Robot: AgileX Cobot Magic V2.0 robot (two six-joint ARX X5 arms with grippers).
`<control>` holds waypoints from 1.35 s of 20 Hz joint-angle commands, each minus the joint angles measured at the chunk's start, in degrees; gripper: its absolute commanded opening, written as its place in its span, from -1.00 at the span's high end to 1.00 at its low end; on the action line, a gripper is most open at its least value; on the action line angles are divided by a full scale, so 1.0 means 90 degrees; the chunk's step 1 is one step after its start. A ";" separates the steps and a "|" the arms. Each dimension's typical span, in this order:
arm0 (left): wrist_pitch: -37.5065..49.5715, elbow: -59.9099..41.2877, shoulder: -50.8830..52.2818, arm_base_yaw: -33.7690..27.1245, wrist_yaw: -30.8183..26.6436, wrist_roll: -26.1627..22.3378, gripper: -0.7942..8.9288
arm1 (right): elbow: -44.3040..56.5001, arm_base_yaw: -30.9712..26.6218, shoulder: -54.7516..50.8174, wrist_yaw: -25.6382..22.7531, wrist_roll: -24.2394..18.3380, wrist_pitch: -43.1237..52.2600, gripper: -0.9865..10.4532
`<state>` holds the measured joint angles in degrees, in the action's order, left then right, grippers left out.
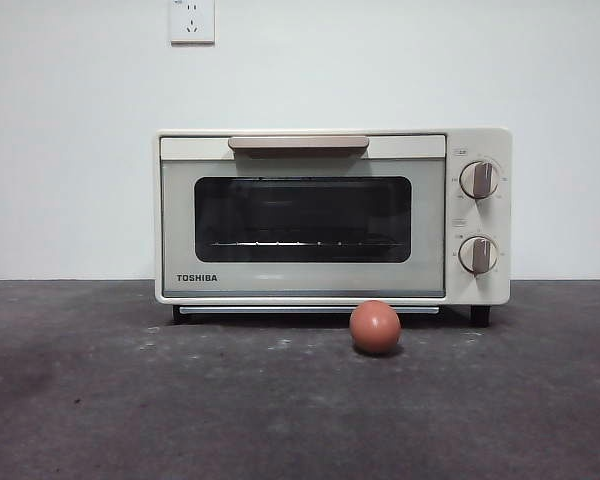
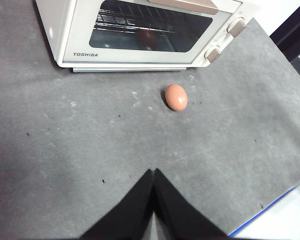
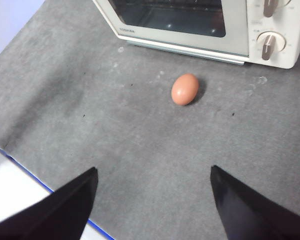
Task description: Eggoven
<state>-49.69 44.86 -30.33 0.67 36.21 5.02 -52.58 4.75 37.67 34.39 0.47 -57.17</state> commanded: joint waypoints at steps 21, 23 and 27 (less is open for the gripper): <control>0.0051 0.0112 -0.0032 0.0017 0.0029 -0.0104 0.82 | -0.0107 0.3094 0.4359 -0.2999 0.2113 0.4012 0.18; 0.0051 0.0112 -0.0032 0.0017 0.0027 -0.0102 0.82 | -0.0223 0.3172 0.4947 -0.3191 0.2193 0.4228 0.18; 0.0051 0.0112 -0.0034 0.0017 0.0029 -0.0102 0.82 | -0.0724 0.3201 0.5965 -0.3500 0.2183 0.4296 0.18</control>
<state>-49.69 44.86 -30.33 0.67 36.21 5.02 -57.87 33.06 90.37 3.27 19.51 -18.98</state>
